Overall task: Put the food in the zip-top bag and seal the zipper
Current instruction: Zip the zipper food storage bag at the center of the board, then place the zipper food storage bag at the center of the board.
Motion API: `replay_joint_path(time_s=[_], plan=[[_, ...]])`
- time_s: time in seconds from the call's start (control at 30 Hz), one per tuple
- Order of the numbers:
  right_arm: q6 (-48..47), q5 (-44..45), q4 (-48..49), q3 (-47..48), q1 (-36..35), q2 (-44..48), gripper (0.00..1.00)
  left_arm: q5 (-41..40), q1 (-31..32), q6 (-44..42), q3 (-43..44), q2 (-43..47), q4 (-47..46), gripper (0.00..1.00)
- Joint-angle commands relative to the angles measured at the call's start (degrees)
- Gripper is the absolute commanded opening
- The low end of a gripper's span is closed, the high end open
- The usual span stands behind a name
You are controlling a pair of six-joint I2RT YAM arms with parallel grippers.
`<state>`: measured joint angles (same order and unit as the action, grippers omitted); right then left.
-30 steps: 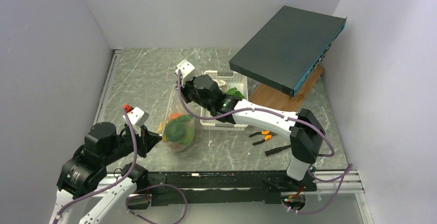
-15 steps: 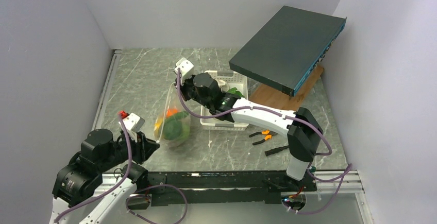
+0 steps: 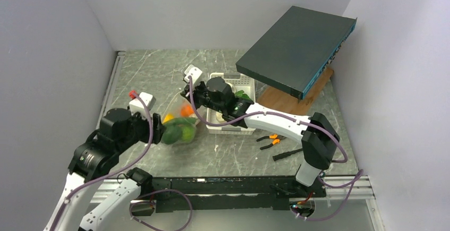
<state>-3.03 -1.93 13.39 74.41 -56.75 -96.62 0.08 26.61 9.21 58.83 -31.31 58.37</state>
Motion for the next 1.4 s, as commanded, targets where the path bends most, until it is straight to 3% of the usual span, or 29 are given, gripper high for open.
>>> replay_joint_path(time_s=[0.0,0.23,0.37,0.6,0.67,0.77,0.87,1.13,1.27,1.37], plan=[[-0.72,-1.76,2.05,-0.71,-0.02,3.45,0.0,-5.67,0.06,-5.59,0.07,-5.71,-11.95,0.65],[-0.68,-2.89,1.61,-1.77,-0.08,4.41,0.0,-4.42,-0.02,-7.65,1.07,-18.38,-15.02,0.67],[-0.32,-3.23,1.67,-2.3,-0.03,4.83,0.0,-4.77,-0.03,-7.47,0.06,-22.21,-16.18,0.62],[0.76,-1.3,0.85,-1.98,-0.1,4.94,0.0,-10.4,-0.3,-6.32,-1.09,-21.65,-16.79,0.14],[1.78,1.39,-0.88,-0.55,-0.01,4.4,0.18,-13.25,-0.66,-6.06,-1.06,-21.15,-16.44,0.06],[6.76,11.12,-6.95,3.93,0.09,3.01,0.56,-17.62,-2.04,-6.23,-1.16,-20.41,-15.65,0.02],[10.64,19.66,-12.77,7.15,0.39,2.88,0.79,-20.24,-5.14,-7.48,-1.59,-19.2,-15.71,0.0],[13.04,17.82,-15.18,3.39,0.73,11.73,0.82,-33.49,-15.56,-8.55,2.44,-23.28,-16.6,0.0],[12.94,16.7,-14.68,0.71,0.68,16.08,0.82,-40.47,-19.17,-11.08,8.06,-33.41,-17.38,0.0],[12.44,17.86,-15.32,-0.98,0.74,18.47,0.82,-40.22,-19.66,-10.35,13.43,-42.21,-18.16,0.0]])
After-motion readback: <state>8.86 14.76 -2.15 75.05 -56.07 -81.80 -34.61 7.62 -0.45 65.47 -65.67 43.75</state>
